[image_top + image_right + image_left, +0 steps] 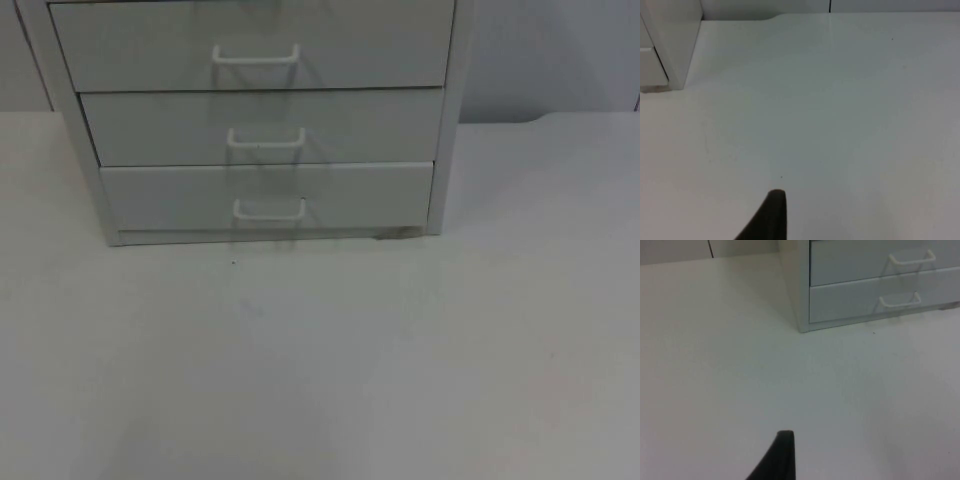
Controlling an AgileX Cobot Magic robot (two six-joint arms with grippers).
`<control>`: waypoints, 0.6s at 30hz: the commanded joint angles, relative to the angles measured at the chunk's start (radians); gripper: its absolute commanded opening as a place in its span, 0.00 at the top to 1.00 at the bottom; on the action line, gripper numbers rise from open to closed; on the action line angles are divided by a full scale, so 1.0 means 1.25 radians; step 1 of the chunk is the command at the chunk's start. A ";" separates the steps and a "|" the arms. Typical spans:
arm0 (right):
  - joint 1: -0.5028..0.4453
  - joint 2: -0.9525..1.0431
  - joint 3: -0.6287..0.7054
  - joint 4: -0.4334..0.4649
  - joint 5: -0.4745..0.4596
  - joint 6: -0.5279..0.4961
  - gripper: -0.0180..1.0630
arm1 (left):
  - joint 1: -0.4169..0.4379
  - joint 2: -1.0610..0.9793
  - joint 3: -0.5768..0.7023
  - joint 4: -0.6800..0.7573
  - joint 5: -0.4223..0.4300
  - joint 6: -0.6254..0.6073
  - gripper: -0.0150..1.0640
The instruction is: Open the drawer with the left hand, place the block into the drawer with the right hand, then close the drawer with the left hand.
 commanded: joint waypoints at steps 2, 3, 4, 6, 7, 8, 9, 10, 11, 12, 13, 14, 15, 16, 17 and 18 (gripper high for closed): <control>-0.006 -0.003 0.001 0.004 -0.007 -0.006 0.01 | 0.002 -0.003 0.004 0.000 -0.008 0.001 0.02; -0.006 -0.003 0.001 0.004 -0.007 -0.006 0.01 | 0.002 -0.003 0.004 0.000 -0.008 0.001 0.02; -0.006 -0.003 0.001 0.004 -0.007 -0.006 0.01 | 0.002 -0.003 0.004 0.000 -0.008 0.001 0.02; -0.006 -0.003 0.001 0.004 -0.007 -0.006 0.01 | 0.002 -0.003 0.004 0.000 -0.008 0.001 0.02; -0.006 -0.003 0.001 0.004 -0.007 -0.006 0.01 | 0.002 -0.003 0.004 0.000 -0.008 0.001 0.02; -0.006 -0.003 0.001 0.004 -0.007 -0.006 0.01 | 0.002 -0.003 0.004 0.000 -0.008 0.001 0.02; -0.006 -0.003 0.001 0.004 -0.007 -0.006 0.01 | 0.006 -0.003 0.004 0.000 -0.008 0.001 0.02; -0.006 -0.003 0.001 0.004 -0.007 -0.006 0.01 | 0.006 -0.003 0.004 0.000 -0.008 0.001 0.02; -0.006 -0.003 0.001 0.004 -0.007 -0.006 0.01 | 0.021 -0.003 0.004 0.002 -0.008 0.001 0.02; -0.006 -0.003 0.001 0.004 -0.007 -0.006 0.01 | 0.028 -0.003 0.004 0.002 -0.008 0.001 0.02; -0.006 -0.003 0.001 0.004 -0.007 -0.006 0.01 | 0.042 -0.003 0.004 0.002 -0.008 0.001 0.02; -0.006 -0.003 0.001 0.004 -0.007 -0.006 0.01 | 0.062 -0.003 0.004 0.002 -0.008 0.001 0.02; -0.006 -0.003 0.001 0.004 -0.007 -0.006 0.01 | 0.082 -0.003 0.004 0.002 -0.008 0.001 0.02; -0.006 -0.003 0.001 0.004 -0.007 -0.006 0.01 | 0.082 -0.003 0.004 0.002 -0.008 0.001 0.02; -0.006 -0.003 0.001 0.004 -0.007 -0.006 0.01 | 0.099 -0.003 0.004 0.002 -0.008 0.001 0.02; -0.006 -0.003 0.001 0.004 -0.007 -0.006 0.01 | 0.118 -0.003 0.004 0.002 -0.008 0.001 0.02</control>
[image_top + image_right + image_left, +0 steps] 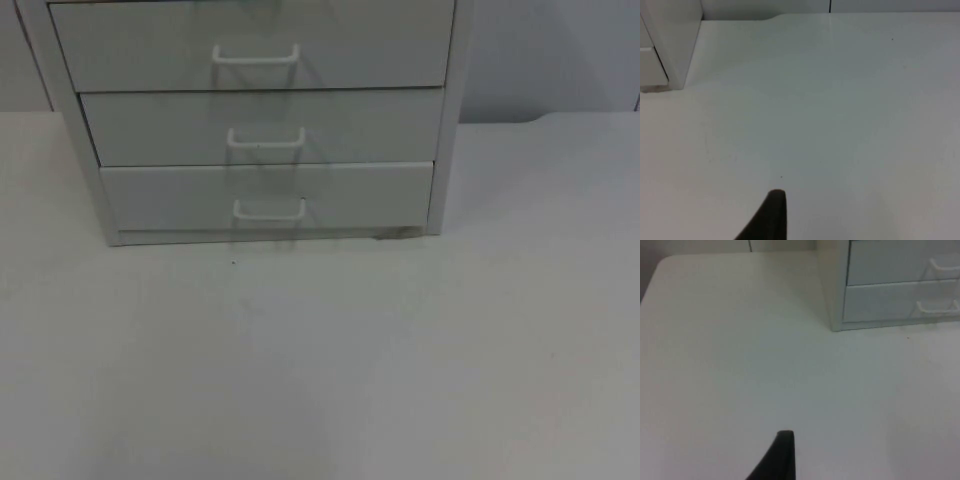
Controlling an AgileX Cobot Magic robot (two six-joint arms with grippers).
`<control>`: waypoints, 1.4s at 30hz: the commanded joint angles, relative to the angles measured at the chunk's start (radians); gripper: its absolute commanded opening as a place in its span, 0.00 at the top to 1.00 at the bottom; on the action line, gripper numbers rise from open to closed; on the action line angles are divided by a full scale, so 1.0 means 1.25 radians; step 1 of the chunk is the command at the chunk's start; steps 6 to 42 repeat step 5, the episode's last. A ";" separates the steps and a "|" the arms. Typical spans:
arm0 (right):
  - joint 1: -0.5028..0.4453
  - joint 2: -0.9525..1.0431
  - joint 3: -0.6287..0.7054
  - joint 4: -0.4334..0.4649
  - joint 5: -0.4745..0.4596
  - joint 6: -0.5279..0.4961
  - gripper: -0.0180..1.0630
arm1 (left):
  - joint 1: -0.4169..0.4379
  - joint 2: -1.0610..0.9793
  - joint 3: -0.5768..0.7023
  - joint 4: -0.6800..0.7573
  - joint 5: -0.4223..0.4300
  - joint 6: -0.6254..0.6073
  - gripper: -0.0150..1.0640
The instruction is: Open the drawer with the left hand, place the block into the drawer with the right hand, then close the drawer with the left hand.
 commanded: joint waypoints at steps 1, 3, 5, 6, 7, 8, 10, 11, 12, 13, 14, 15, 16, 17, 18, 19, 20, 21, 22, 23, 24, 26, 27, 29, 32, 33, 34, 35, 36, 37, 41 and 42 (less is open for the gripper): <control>-0.006 -0.003 0.001 0.004 -0.007 -0.006 0.01 | 0.024 -0.003 0.004 0.002 -0.008 0.001 0.02; -0.006 -0.003 0.001 0.004 -0.007 -0.006 0.01 | 0.059 -0.003 0.004 0.002 -0.008 0.001 0.02; -0.006 -0.003 0.001 0.004 -0.007 -0.006 0.01 | 0.070 -0.003 0.004 0.002 -0.008 0.001 0.02; -0.006 -0.003 0.001 0.004 -0.007 -0.006 0.01 | 0.070 -0.003 0.004 0.002 -0.008 0.001 0.02; -0.006 -0.003 0.001 0.004 -0.007 -0.006 0.01 | 0.070 -0.003 0.004 0.002 -0.008 0.001 0.02; -0.006 -0.003 0.001 0.004 -0.007 -0.006 0.01 | 0.070 -0.003 0.004 0.002 -0.008 0.001 0.02; -0.006 -0.003 0.001 0.004 -0.007 -0.006 0.01 | 0.070 -0.003 0.004 0.002 -0.008 0.001 0.02; -0.006 -0.003 0.001 0.004 -0.007 -0.006 0.01 | 0.070 -0.003 0.004 0.002 -0.008 0.001 0.02; -0.006 -0.003 0.001 0.004 -0.007 -0.006 0.01 | 0.070 -0.003 0.004 0.002 -0.008 0.001 0.02; -0.006 -0.003 0.001 0.004 -0.007 -0.006 0.01 | 0.070 -0.003 0.004 0.002 -0.008 0.001 0.02; -0.006 -0.003 0.001 0.004 -0.007 -0.006 0.01 | 0.070 -0.003 0.004 0.002 -0.008 0.001 0.02; -0.006 -0.003 0.001 0.004 -0.007 -0.006 0.01 | 0.070 -0.003 0.004 0.002 -0.008 0.001 0.02; -0.006 -0.003 0.001 0.004 -0.007 -0.006 0.01 | 0.070 -0.003 0.004 0.002 -0.008 0.001 0.02; -0.006 -0.003 0.001 0.004 -0.007 -0.006 0.01 | 0.070 -0.003 0.004 0.002 -0.008 0.001 0.02; -0.006 -0.003 0.001 0.004 -0.007 -0.006 0.01 | 0.070 -0.003 0.004 0.002 -0.008 0.001 0.02; -0.006 -0.003 0.001 0.004 -0.007 -0.006 0.01 | 0.070 -0.003 0.004 0.002 -0.008 0.001 0.02; -0.006 -0.003 0.001 0.004 -0.007 -0.006 0.01 | 0.070 -0.003 0.004 0.002 -0.008 0.001 0.02; -0.006 -0.003 0.001 0.004 -0.007 -0.006 0.01 | 0.070 -0.003 0.004 0.002 -0.008 0.001 0.02; -0.006 -0.003 0.001 0.004 -0.007 -0.006 0.01 | 0.070 -0.003 0.004 0.002 -0.008 0.001 0.02; -0.006 -0.003 0.001 0.004 -0.007 -0.006 0.01 | 0.070 -0.003 0.004 0.002 -0.008 0.001 0.02; -0.006 -0.003 0.001 0.004 -0.007 -0.006 0.01 | 0.070 -0.003 0.004 0.002 -0.008 0.001 0.02; -0.006 -0.003 0.001 0.004 -0.007 -0.006 0.01 | 0.070 -0.003 0.004 0.002 -0.008 0.001 0.02; -0.006 -0.003 0.001 0.004 -0.007 -0.006 0.01 | 0.070 -0.003 0.004 0.002 -0.008 0.001 0.02; -0.006 -0.003 0.001 0.004 -0.007 -0.006 0.01 | 0.070 -0.003 0.004 0.002 -0.008 0.001 0.02; -0.006 -0.003 0.001 0.004 -0.007 -0.006 0.01 | 0.070 -0.003 0.004 0.002 -0.008 0.001 0.02; -0.006 -0.003 0.001 0.004 -0.007 -0.006 0.01 | 0.070 -0.003 0.004 0.002 -0.008 0.001 0.02; -0.006 -0.003 0.001 0.004 -0.007 -0.006 0.01 | 0.070 -0.003 0.004 0.002 -0.008 0.001 0.02; -0.006 -0.003 0.001 0.004 -0.007 -0.006 0.01 | 0.070 -0.003 0.004 0.002 -0.008 0.001 0.02; -0.006 -0.003 0.001 0.004 -0.007 -0.006 0.01 | 0.070 -0.003 0.004 0.002 -0.008 0.001 0.02; -0.006 -0.003 0.001 0.004 -0.007 -0.006 0.01 | 0.070 -0.003 0.004 0.002 -0.008 0.001 0.02; -0.006 -0.003 0.001 0.004 -0.007 -0.006 0.01 | 0.070 -0.003 0.004 0.002 -0.008 0.001 0.02; -0.006 -0.003 0.001 0.004 -0.007 -0.006 0.01 | 0.070 -0.003 0.004 0.002 -0.008 0.001 0.02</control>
